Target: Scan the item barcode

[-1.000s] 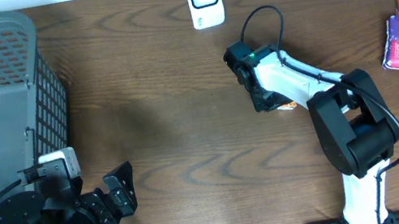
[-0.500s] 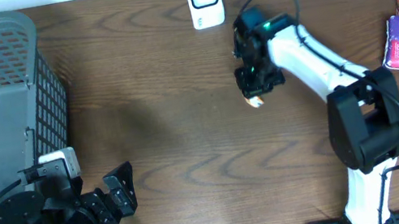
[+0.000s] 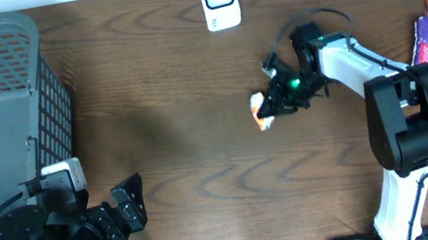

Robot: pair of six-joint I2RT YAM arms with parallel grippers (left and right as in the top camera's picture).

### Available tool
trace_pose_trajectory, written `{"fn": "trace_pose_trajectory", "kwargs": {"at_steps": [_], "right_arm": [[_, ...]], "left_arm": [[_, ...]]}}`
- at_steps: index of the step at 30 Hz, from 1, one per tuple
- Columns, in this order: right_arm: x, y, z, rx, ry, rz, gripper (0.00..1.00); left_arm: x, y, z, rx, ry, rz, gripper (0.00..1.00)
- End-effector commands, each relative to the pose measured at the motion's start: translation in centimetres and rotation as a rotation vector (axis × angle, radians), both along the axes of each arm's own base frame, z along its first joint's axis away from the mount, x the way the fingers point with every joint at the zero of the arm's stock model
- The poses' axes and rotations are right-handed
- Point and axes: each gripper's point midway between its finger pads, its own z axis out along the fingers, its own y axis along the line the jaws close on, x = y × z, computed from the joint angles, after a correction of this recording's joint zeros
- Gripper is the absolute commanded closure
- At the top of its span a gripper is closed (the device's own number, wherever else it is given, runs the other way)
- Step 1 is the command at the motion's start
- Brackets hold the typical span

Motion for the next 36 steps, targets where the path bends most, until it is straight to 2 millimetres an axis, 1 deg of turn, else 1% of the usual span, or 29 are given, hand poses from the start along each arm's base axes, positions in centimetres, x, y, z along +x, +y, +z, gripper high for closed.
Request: {"fn": "trace_pose_trajectory", "kwargs": {"at_steps": [1, 2, 4, 6, 9, 11, 13, 16, 17, 19, 21, 22, 26, 30, 32, 34, 36], "right_arm": [[0.3, -2.4, -1.2, -0.114, 0.013, -0.040, 0.87], [0.3, -3.1, -1.5, -0.155, 0.017, -0.046, 0.80], [0.2, -3.9, -1.7, -0.209, 0.022, -0.046, 0.76], [0.5, -4.6, -1.4, -0.258, 0.026, -0.048, 0.71], [1.3, -5.3, -0.2, -0.312, 0.018, -0.045, 0.62], [1.8, -5.6, 1.0, -0.333, 0.013, -0.043, 0.56], [2.4, -5.9, 2.5, -0.368, 0.004, -0.037, 0.53], [2.4, -6.6, 3.3, -0.432, 0.000, -0.025, 0.40], [2.3, -7.1, 3.2, -0.459, 0.001, -0.020, 0.37], [2.1, -7.5, 3.1, -0.488, 0.009, -0.016, 0.37], [1.9, -7.6, 3.0, -0.491, 0.018, -0.013, 0.37], [1.7, -7.3, 3.1, -0.478, 0.020, -0.008, 0.37], [1.2, -4.6, 3.8, -0.343, 0.000, 0.070, 0.36], [0.9, -3.6, 3.8, -0.336, -0.007, 0.093, 0.33], [0.6, -3.3, 3.4, -0.339, -0.007, 0.105, 0.33], [0.3, -3.2, 2.6, -0.358, -0.009, 0.117, 0.37], [0.1, -3.5, 1.4, -0.400, -0.005, 0.103, 0.42]], "left_arm": [[-0.1, -0.2, 0.5, -0.008, -0.014, -0.008, 0.02], [-0.1, -0.2, 0.5, -0.008, -0.014, -0.008, 0.02], [-0.1, -0.2, 0.5, -0.008, -0.014, -0.008, 0.02], [-0.1, -0.2, 0.5, -0.008, -0.014, -0.008, 0.02], [-0.1, -0.2, 0.5, -0.008, -0.014, -0.008, 0.02], [-0.1, -0.2, 0.5, -0.008, -0.014, -0.008, 0.02], [-0.1, -0.2, 0.5, -0.008, -0.014, -0.008, 0.02], [-0.1, -0.2, 0.5, -0.008, -0.014, -0.008, 0.02], [-0.1, -0.2, 0.5, -0.008, -0.014, -0.008, 0.02], [-0.1, -0.2, 0.5, -0.008, -0.014, -0.008, 0.02], [-0.1, -0.2, 0.5, -0.008, -0.014, -0.008, 0.02], [-0.1, -0.2, 0.5, -0.008, -0.014, -0.008, 0.02], [-0.1, -0.2, 0.5, -0.008, -0.014, -0.008, 0.02], [-0.1, -0.2, 0.5, -0.008, -0.014, -0.008, 0.02], [-0.1, -0.2, 0.5, -0.008, -0.014, -0.008, 0.02], [-0.1, -0.2, 0.5, -0.008, -0.014, -0.008, 0.02], [-0.1, -0.2, 0.5, -0.008, -0.014, -0.008, 0.02]]}}
